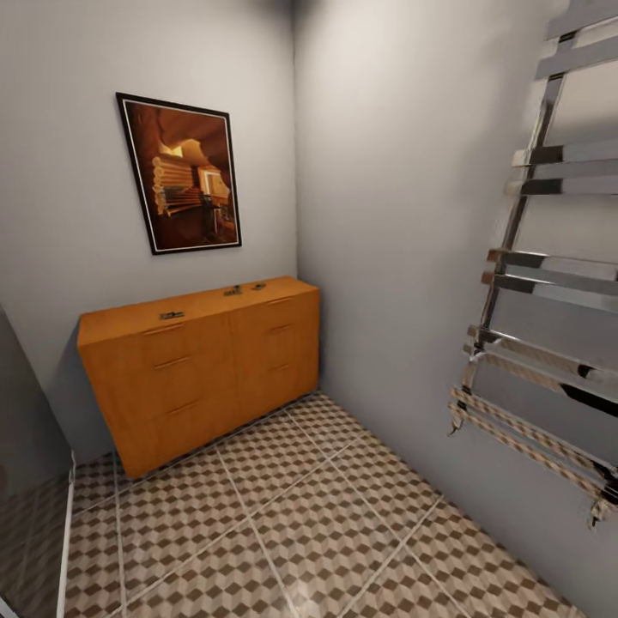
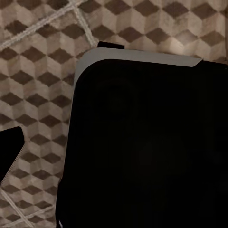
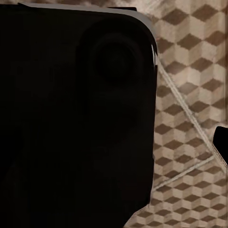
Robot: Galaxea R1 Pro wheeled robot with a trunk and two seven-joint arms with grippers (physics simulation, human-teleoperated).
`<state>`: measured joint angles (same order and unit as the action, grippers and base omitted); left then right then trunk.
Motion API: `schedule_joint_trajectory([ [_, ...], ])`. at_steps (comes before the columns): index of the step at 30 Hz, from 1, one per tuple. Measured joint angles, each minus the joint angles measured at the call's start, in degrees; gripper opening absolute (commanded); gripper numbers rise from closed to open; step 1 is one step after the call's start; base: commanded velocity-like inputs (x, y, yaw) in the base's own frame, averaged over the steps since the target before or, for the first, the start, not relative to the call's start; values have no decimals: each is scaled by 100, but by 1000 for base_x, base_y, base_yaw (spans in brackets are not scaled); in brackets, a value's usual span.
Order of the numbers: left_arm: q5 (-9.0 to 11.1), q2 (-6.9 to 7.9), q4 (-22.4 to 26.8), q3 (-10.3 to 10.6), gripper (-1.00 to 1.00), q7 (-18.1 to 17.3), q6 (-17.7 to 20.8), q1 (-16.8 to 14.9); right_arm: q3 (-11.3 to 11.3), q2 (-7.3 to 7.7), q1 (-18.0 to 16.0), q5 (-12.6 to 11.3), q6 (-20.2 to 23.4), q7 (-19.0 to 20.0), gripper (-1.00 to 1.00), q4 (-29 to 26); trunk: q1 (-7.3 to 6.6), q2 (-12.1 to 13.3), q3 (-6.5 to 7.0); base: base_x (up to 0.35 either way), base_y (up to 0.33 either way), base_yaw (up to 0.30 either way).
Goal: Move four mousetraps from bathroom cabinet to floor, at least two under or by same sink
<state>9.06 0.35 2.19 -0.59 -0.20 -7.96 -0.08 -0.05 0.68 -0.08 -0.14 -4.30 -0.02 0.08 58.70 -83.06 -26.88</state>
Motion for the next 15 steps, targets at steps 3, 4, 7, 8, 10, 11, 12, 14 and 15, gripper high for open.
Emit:
schedule_joint_trajectory([
  [3, 0, 0, 0, 0, 100, 2, 0, 0, -2, -1, 1, -1, 1, -3, 100, 0, 0, 0, 0, 318, 0, 0],
  [4, 0, 0, 0, 0, 100, 4, 0, 0, -2, -2, 1, -1, 1, -4, 100, 0, 0, 0, 0, 320, 0, 0],
  [7, 1, 1, 0, 0, 100, 8, 0, 0, -3, -9, 0, 2, 1, -5, 100, 0, 0, 0, 0, 322, 0, 0],
  [8, 1, 1, 0, 0, 100, 9, 0, 0, 0, -9, 0, 3, 1, -5, 100, 0, 0, 0, 0, 322, 0, 0],
  [10, 1, 1, 0, 0, 100, 9, 0, 0, 5, -8, 0, 4, 1, -6, 100, 0, 0, 0, 0, 323, 0, 0],
  [11, 1, 1, 0, 0, 100, 9, 0, 0, 6, -10, 0, 6, 1, -6, 100, 0, 0, 0, 0, 323, 0, 0],
  [12, 1, 1, 0, 0, 100, 10, 0, 0, 8, -11, 0, 6, 1, -6, 100, 0, 0, 0, 0, 323, 0, 0],
  [14, 1, 1, 0, 0, 100, 11, 0, 0, 9, -15, 0, 9, 1, -6, 100, 0, 0, 0, 0, 323, 0, 0],
  [15, 1, 1, 0, 0, 100, 11, 0, 0, 10, -17, 0, 8, 1, -6, 100, 0, 0, 0, 0, 323, 0, 0],
])
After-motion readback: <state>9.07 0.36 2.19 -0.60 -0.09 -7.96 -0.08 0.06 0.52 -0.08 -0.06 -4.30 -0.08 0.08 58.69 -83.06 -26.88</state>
